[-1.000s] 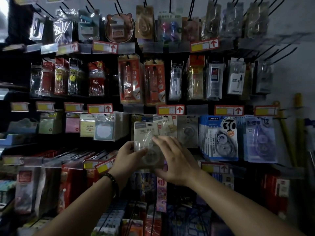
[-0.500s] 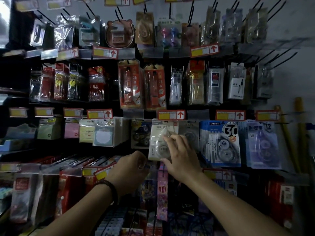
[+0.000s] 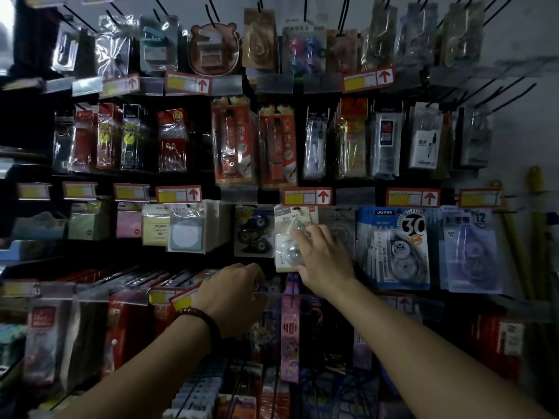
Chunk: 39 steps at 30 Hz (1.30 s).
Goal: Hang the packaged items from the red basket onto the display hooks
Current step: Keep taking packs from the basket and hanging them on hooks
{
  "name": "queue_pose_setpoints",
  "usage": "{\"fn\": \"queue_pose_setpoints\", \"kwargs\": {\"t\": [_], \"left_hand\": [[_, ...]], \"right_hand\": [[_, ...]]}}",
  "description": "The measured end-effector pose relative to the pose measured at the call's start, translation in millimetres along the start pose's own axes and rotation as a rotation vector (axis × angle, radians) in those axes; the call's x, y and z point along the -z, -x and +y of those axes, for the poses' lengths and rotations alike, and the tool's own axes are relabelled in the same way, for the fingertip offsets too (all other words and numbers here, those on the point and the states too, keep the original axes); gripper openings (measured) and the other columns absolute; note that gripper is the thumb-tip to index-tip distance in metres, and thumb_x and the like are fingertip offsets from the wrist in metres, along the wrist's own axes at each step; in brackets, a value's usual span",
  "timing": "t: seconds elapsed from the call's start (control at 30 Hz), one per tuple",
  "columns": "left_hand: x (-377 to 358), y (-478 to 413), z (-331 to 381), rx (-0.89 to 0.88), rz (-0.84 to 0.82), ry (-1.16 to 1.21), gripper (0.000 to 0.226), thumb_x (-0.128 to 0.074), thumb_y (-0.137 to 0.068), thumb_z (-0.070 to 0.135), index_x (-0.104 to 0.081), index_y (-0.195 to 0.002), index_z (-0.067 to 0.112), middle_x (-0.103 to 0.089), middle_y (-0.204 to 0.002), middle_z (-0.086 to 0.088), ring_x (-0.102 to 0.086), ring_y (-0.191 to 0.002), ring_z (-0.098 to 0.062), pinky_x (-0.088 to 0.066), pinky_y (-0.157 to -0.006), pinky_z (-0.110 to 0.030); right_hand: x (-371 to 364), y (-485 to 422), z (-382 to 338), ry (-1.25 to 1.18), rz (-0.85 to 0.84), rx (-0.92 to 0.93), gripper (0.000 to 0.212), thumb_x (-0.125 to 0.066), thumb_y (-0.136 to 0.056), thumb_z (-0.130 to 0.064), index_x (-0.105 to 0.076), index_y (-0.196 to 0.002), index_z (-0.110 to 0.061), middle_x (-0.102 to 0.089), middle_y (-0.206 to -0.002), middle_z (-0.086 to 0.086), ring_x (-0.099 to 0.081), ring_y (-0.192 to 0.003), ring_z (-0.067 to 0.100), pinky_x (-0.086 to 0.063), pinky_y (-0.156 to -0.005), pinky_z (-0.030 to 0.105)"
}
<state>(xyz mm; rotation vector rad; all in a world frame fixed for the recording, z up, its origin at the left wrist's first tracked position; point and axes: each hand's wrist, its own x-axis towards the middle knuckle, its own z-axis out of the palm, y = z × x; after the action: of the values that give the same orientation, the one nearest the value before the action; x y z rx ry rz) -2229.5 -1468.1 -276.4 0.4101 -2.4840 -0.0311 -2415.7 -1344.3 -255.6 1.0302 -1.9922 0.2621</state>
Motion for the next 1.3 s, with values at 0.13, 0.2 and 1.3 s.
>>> {"fn": "queue_pose_setpoints", "kwargs": {"t": [0.13, 0.2, 1.3], "left_hand": [[-0.2, 5.9, 0.4, -0.015, -0.028, 0.005, 0.021, -0.063, -0.098, 0.045, -0.063, -0.115, 0.033, -0.064, -0.115, 0.004, -0.065, -0.107, -0.024, -0.057, -0.085, -0.039], [0.0, 10.6, -1.2, -0.019, -0.043, -0.014, 0.008, -0.062, -0.097, 0.039, -0.060, -0.103, 0.034, -0.066, -0.115, 0.001, -0.066, -0.107, -0.027, -0.055, -0.082, -0.037], [-268.8, 358.0, -37.5, 0.286, -0.678, 0.212, 0.020, -0.073, -0.097, 0.039, -0.074, -0.113, 0.026, -0.075, -0.113, 0.003, -0.070, -0.103, -0.019, -0.060, -0.089, -0.040]], "right_hand": [[5.5, 0.0, -3.1, -0.025, -0.062, -0.011, 0.081, -0.076, -0.085, -0.029, -0.035, -0.155, -0.023, -0.036, -0.154, 0.008, -0.036, -0.141, 0.032, -0.044, -0.111, 0.049], [11.5, 6.4, -2.6, -0.051, -0.099, -0.004, 0.077, -0.073, -0.087, -0.031, -0.035, -0.154, -0.021, -0.035, -0.156, 0.009, -0.033, -0.143, 0.033, -0.042, -0.114, 0.050], [-170.9, 474.3, -67.9, -0.597, -1.037, -0.317, 0.025, -0.077, -0.086, -0.034, -0.066, -0.108, -0.026, -0.066, -0.098, -0.001, -0.067, -0.096, 0.021, -0.049, -0.081, 0.031]]}}
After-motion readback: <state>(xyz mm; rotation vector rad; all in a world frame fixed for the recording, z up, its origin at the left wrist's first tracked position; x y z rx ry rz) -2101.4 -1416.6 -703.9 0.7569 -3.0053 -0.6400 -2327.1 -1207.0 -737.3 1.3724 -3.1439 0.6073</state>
